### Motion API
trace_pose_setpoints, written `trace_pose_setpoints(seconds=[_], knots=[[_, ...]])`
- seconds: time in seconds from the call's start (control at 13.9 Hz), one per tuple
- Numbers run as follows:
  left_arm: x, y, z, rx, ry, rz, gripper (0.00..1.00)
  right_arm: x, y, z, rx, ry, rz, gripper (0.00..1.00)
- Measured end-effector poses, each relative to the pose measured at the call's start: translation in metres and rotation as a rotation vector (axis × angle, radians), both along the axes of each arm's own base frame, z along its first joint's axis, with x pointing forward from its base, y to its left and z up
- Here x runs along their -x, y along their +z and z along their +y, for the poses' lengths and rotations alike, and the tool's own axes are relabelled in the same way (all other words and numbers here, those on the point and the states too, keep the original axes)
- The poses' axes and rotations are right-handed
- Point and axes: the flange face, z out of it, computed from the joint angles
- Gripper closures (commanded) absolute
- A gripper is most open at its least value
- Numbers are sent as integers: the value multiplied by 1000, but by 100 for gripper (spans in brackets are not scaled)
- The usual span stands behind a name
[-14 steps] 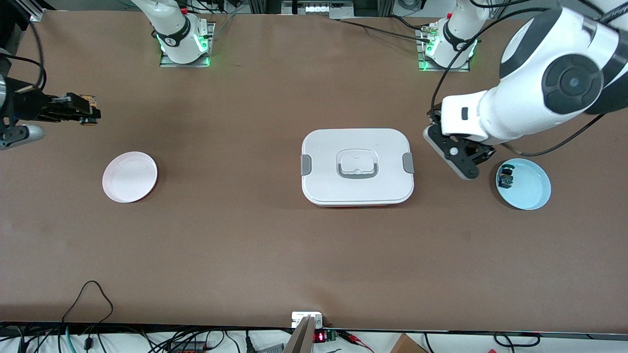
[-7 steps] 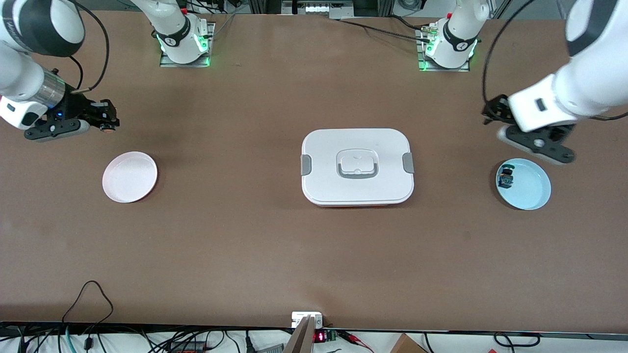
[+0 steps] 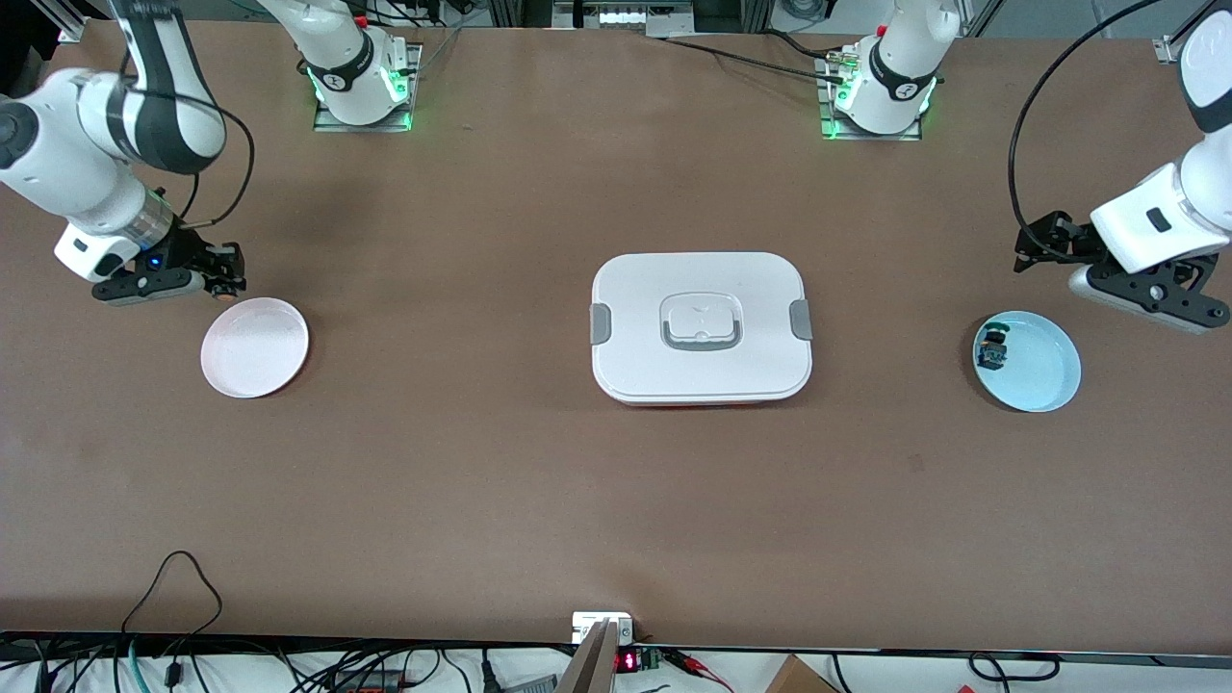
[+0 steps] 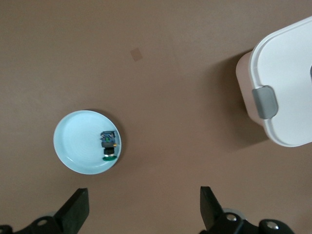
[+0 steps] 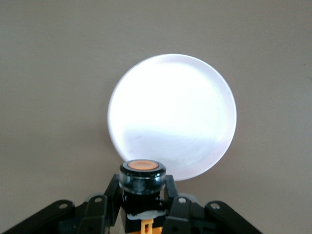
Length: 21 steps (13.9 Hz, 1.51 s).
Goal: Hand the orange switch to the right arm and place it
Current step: 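Lower the orange switch onto the white plate with the right gripper, then open the right gripper and lift it away from the plate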
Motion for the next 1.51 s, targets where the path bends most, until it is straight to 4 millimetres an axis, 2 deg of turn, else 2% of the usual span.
trace_pose_setpoints(seconds=[0.14,0.29,0.43,0.65,0.79,0.94,1.01,1.15,1.3,1.51], knots=[[4,-1,3,13,57,15,0,1,-35,-11,5,-2,-8,100],[5,-7,10,34,88,47,0,-2,-56,-10,9,0,-21,100],[3,-9,12,57,108,53,0,-4,-68,-5,8,-3,-24,100],[-7,-2,7,68,167,36,0,-10,-75,17,7,-5,-52,99],[-12,0,4,68,183,31,0,-13,-88,27,10,-2,-80,99],[-13,-1,3,66,189,40,0,-12,-107,28,11,-1,-87,97],[-13,-1,3,66,191,44,0,-13,-112,28,11,-1,-88,87],[-14,-4,11,65,206,50,0,-17,-109,28,13,0,-103,0],[-16,-9,23,65,228,59,0,-21,-106,28,15,1,-112,0],[-16,-7,26,65,232,57,0,-28,-97,28,16,2,-124,0]])
